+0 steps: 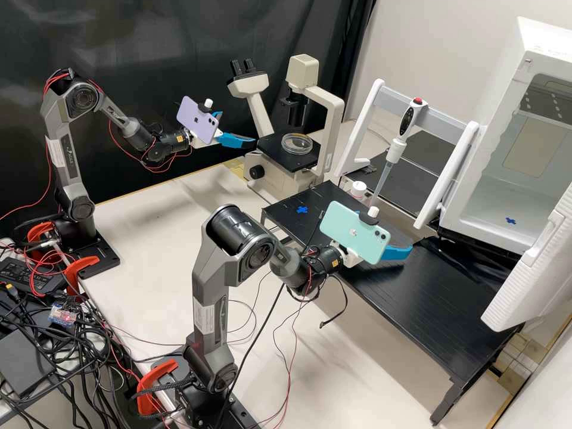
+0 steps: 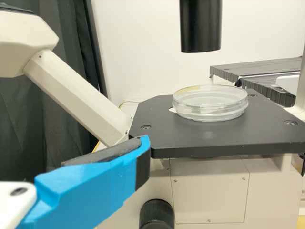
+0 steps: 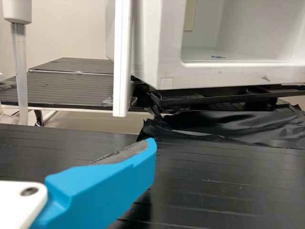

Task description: Move the petri dish to the bench

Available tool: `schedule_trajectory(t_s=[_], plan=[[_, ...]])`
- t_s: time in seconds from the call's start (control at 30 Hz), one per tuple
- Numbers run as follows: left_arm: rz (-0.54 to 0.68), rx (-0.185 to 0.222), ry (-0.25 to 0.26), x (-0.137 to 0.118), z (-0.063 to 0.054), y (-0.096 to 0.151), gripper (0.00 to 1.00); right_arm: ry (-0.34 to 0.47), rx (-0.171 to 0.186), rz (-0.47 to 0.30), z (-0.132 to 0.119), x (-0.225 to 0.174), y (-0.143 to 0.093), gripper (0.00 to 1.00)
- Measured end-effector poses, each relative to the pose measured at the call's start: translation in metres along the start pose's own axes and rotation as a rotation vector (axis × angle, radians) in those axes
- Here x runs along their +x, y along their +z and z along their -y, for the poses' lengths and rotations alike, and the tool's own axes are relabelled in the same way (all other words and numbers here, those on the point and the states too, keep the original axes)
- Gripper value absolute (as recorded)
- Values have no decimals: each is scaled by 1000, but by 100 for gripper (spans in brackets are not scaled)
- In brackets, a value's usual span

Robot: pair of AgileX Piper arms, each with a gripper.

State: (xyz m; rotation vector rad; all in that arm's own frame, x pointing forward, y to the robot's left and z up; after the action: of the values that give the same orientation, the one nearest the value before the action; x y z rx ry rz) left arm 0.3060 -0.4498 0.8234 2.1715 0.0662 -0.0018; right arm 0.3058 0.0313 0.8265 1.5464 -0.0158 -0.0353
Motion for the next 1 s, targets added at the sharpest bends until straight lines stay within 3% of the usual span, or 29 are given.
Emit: schedule_trajectory(t_s=[0.33, 0.5, 0.6, 0.7, 0.83, 1.0], plan=[[0, 0, 0, 0, 0, 0, 100, 0, 3, 0, 1, 0, 0, 100], [0, 0, 0, 0, 0, 0, 100, -34, 6, -41, 12, -4, -14, 100], [0, 0, 0, 0, 0, 0, 100, -52, 3, -92, 21, -8, -33, 100], [0, 0, 0, 0, 0, 0, 100, -90, -26, -159, 37, -15, -57, 100], [0, 0, 0, 0, 0, 0, 100, -126, -92, -261, 59, -19, -93, 100], [0, 0, 0, 0, 0, 0, 100, -153, -121, -341, 84, -17, -130, 100]])
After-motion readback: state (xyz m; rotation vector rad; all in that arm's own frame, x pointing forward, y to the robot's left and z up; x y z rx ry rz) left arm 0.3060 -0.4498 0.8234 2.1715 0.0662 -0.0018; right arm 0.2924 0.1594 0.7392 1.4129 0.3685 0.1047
